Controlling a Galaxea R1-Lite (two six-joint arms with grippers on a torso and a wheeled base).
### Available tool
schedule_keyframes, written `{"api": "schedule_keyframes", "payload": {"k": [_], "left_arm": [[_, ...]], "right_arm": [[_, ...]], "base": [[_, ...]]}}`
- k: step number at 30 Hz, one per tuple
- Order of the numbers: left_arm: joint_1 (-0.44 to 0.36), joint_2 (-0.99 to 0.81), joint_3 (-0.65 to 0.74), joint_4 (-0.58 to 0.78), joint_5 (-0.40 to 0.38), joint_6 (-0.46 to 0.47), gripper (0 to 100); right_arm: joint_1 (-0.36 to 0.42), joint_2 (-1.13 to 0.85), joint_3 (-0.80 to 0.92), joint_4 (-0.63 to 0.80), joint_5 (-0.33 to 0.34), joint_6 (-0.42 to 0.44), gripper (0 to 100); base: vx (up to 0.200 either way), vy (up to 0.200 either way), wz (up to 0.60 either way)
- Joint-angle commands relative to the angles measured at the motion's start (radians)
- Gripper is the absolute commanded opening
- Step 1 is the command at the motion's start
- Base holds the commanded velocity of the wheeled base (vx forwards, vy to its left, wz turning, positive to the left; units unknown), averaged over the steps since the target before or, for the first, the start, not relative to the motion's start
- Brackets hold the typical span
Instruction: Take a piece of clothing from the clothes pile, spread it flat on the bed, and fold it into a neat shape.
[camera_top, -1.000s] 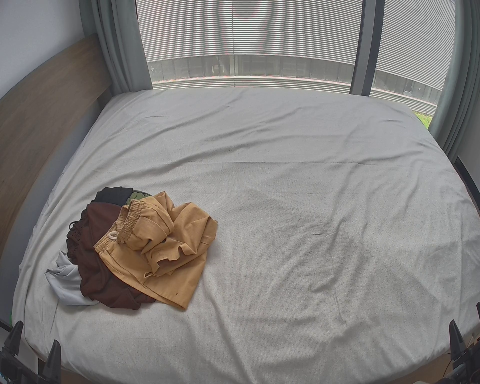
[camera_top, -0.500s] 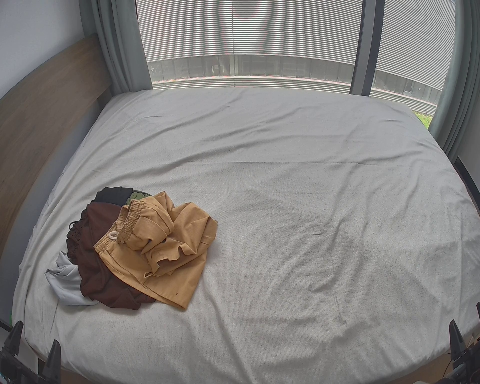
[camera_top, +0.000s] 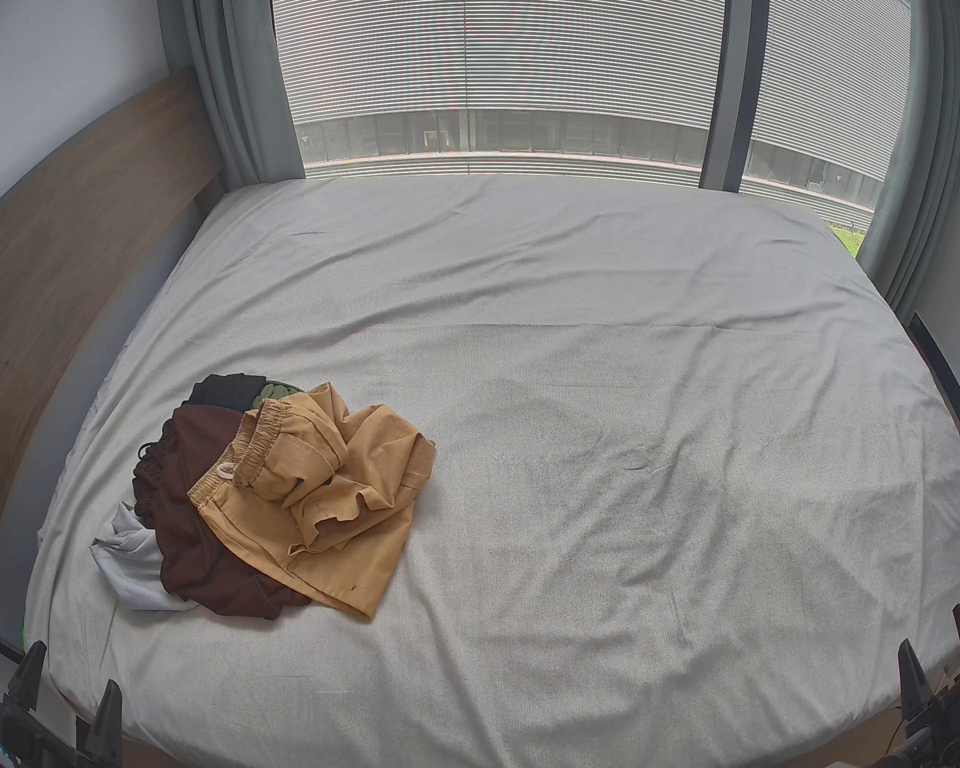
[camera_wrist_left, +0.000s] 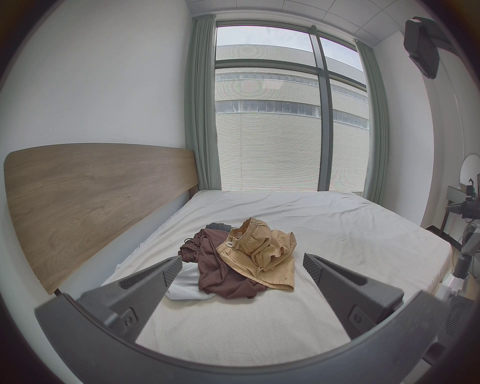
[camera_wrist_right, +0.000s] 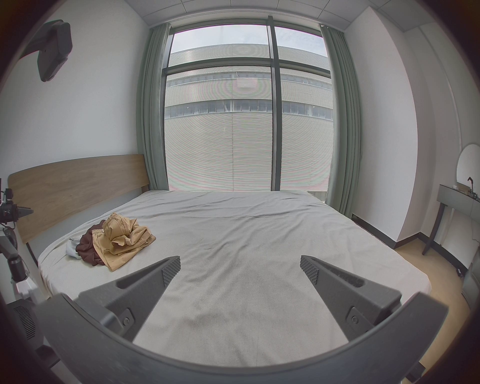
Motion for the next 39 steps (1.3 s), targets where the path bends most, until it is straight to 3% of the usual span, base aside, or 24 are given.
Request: {"api": "schedule_keyframes", "payload": {"k": [1,4,6,8,14,18,31,36,39], "left_arm": [[0.001,-0.016,0.018,-0.002,-0.004,0.002,100],[0.001,-0.016,0.018,-0.003,-0.005,0.004,100],[0.005,0.108,-0.191,-0.193,-0.018,-0.053,100],[-0.015,0.232,-0.243,-0.218,-0.027,-0.093,100],[-0.123,0.412,-0.174,-0.272,-0.051,-0.128,100],[-0.182,0.538,-0.180,-0.359,-0.047,-0.203,100],[-0.168,0.916,-0.258,-0.479,-0.084,-0.344,100],[-0.117,1.042,-0.281,-0.569,-0.094,-0.355,100],[-0.073,1.114,-0.289,-0.621,-0.140,-0.349,100]], "right_arm": [[-0.001,-0.016,0.018,0.000,0.000,-0.001,100],[0.000,-0.016,0.018,0.000,0.000,0.001,100],[0.000,-0.016,0.018,0.000,0.000,-0.001,100],[-0.001,-0.015,0.018,0.000,0.000,-0.001,100],[0.002,-0.016,0.018,0.000,-0.003,0.002,100],[0.000,-0.016,0.018,0.000,-0.001,0.002,100],[0.002,-0.016,0.018,0.000,-0.001,0.001,100],[0.002,-0.016,0.018,0.000,-0.001,-0.001,100],[0.000,-0.016,0.018,0.000,-0.001,-0.001,100]], "base": [[0.000,0.000,0.00],[0.000,0.000,0.00],[0.000,0.000,0.00],[0.000,0.000,0.00],[0.000,0.000,0.00],[0.000,0.000,0.00],[0.000,0.000,0.00],[0.000,0.000,0.00],[0.000,0.000,0.00]]}}
